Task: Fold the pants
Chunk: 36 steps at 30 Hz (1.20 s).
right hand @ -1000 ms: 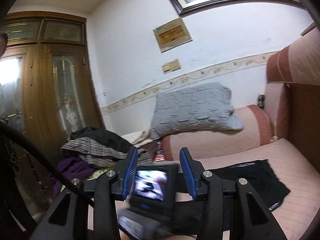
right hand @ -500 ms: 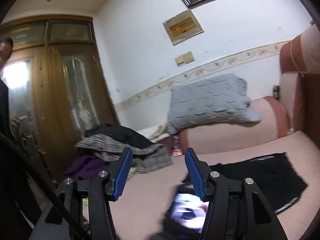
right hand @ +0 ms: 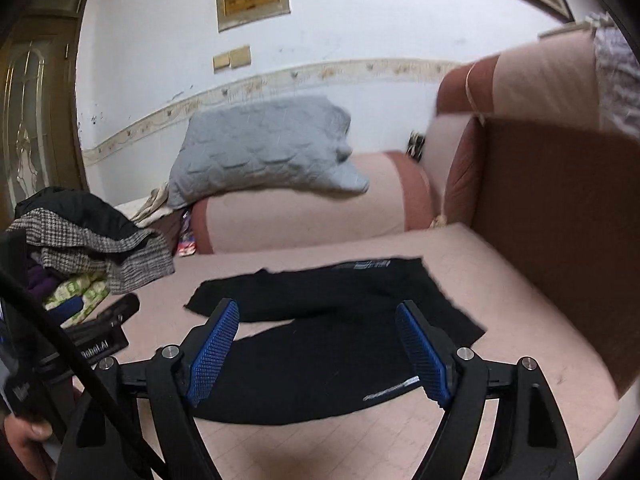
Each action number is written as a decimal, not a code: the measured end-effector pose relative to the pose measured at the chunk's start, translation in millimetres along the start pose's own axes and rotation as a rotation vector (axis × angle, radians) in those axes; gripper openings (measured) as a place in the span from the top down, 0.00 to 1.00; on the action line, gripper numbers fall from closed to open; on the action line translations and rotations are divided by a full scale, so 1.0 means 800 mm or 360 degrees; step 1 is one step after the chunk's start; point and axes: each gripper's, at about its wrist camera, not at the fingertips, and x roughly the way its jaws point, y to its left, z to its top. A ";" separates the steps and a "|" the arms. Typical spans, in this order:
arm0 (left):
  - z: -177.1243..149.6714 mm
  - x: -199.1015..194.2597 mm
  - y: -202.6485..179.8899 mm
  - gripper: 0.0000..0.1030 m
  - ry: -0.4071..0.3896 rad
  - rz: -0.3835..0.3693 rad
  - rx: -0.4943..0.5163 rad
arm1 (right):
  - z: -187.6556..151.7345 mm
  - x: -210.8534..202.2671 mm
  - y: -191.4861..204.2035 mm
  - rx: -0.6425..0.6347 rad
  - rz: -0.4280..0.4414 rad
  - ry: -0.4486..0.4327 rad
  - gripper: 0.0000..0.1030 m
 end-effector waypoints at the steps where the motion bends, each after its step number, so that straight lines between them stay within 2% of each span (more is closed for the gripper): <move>1: -0.002 0.001 0.005 0.00 0.0026 -0.0007 -0.0015 | -0.003 0.006 0.000 -0.0007 0.0008 0.0011 0.17; 4: -0.011 0.006 0.012 0.00 0.0106 -0.0089 -0.0089 | -0.014 0.018 0.006 -0.0047 0.0039 0.0054 0.17; 7: -0.018 0.017 0.011 0.00 0.0178 -0.0103 -0.0102 | -0.024 0.022 0.007 -0.0023 0.0128 0.0071 0.17; 8: -0.020 0.019 0.011 0.00 0.0189 -0.0103 -0.0105 | -0.026 0.022 0.003 0.0033 0.0198 0.0083 0.17; 11: -0.024 0.025 0.011 0.00 0.0224 -0.0120 -0.0130 | -0.032 0.032 -0.014 0.0240 0.0290 0.0145 0.17; 14: -0.027 0.029 0.013 0.00 0.0245 -0.0124 -0.0135 | -0.044 0.055 -0.032 0.0360 0.0211 0.0302 0.17; 17: -0.028 0.036 0.016 0.00 0.0263 -0.0116 -0.0133 | -0.051 0.075 -0.037 0.0290 0.0123 0.0435 0.17; 20: -0.031 0.044 0.016 0.00 0.0291 -0.0113 -0.0138 | -0.060 0.086 -0.037 0.0188 0.0032 0.0481 0.17; 23: -0.036 0.056 0.018 0.00 0.0330 -0.0116 -0.0138 | -0.067 0.096 -0.035 0.0111 -0.0033 0.0470 0.12; 25: -0.039 0.064 0.017 0.00 0.0356 -0.0115 -0.0138 | -0.066 0.099 -0.034 0.0083 -0.0012 0.0428 0.09; 28: -0.046 0.080 0.017 0.00 0.0400 -0.0100 -0.0127 | -0.066 0.106 -0.028 0.0029 -0.0001 0.0405 0.08; 33: -0.061 0.114 0.025 0.00 0.0506 -0.0085 -0.0149 | -0.075 0.142 -0.033 0.0122 0.0071 0.0561 0.08; 36: -0.067 0.129 0.032 0.00 0.0546 -0.0070 -0.0152 | -0.083 0.154 -0.037 0.0161 0.0100 0.0581 0.08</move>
